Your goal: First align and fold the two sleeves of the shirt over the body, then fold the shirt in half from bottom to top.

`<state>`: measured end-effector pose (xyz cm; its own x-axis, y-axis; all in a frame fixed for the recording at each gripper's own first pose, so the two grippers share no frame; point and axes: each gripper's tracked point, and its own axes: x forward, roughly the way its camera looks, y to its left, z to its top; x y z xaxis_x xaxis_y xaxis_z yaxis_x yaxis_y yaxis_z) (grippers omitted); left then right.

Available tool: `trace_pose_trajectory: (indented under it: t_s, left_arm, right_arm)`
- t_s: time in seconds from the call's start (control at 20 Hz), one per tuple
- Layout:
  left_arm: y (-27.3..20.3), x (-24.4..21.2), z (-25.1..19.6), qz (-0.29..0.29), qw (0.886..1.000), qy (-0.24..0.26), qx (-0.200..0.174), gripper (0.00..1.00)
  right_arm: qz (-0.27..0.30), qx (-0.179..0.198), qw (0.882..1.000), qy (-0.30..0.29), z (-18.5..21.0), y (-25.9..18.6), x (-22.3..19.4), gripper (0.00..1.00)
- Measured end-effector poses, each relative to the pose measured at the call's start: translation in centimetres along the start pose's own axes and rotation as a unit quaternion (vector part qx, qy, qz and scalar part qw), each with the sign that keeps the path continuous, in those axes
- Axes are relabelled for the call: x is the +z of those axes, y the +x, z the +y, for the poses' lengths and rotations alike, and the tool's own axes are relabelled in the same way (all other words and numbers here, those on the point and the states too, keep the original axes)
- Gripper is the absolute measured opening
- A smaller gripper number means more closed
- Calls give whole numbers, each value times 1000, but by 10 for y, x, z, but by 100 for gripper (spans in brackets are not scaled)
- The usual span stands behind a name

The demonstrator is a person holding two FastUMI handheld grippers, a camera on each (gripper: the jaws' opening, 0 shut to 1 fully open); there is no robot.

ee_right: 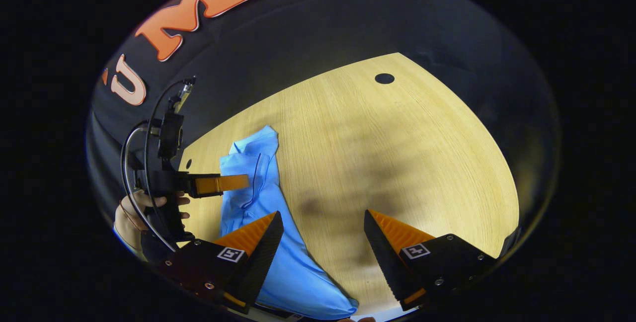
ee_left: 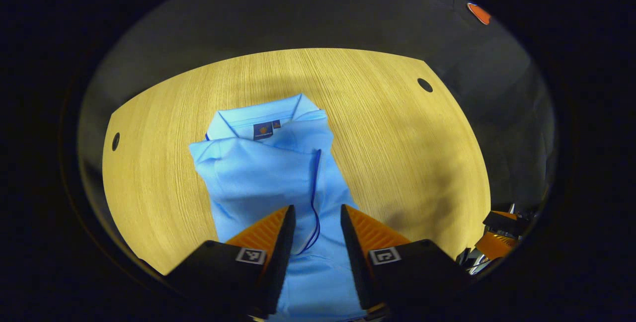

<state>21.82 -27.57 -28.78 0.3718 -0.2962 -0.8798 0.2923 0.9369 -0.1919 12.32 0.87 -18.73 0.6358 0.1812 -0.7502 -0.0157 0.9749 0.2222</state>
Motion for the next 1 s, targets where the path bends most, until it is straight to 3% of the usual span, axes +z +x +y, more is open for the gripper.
trace_pose_trajectory:
  t_s: [0.1, 0.2, 0.3, 0.7, 1.0]
  left_arm:
    - [-8, -8, 10, -2, 1000, -15, 1, 84]
    - [-19, -17, 27, -2, 1000, -23, 14, 95]
    - [-31, -29, 47, -6, 999, -26, 25, 99]
    - [-63, -116, 104, 11, 995, -92, 35, 99]
    - [-76, -182, 133, 52, 993, -87, 59, 99]
  right_arm:
    - [8, 4, 1000, -7, 8, 3, -3, 99]
    - [15, 7, 1000, -18, 19, 8, -11, 99]
    - [25, 8, 999, -33, 28, 11, -18, 99]
    - [77, -21, 992, -95, 45, 34, -70, 99]
    - [145, -61, 979, -133, 20, 18, -149, 99]
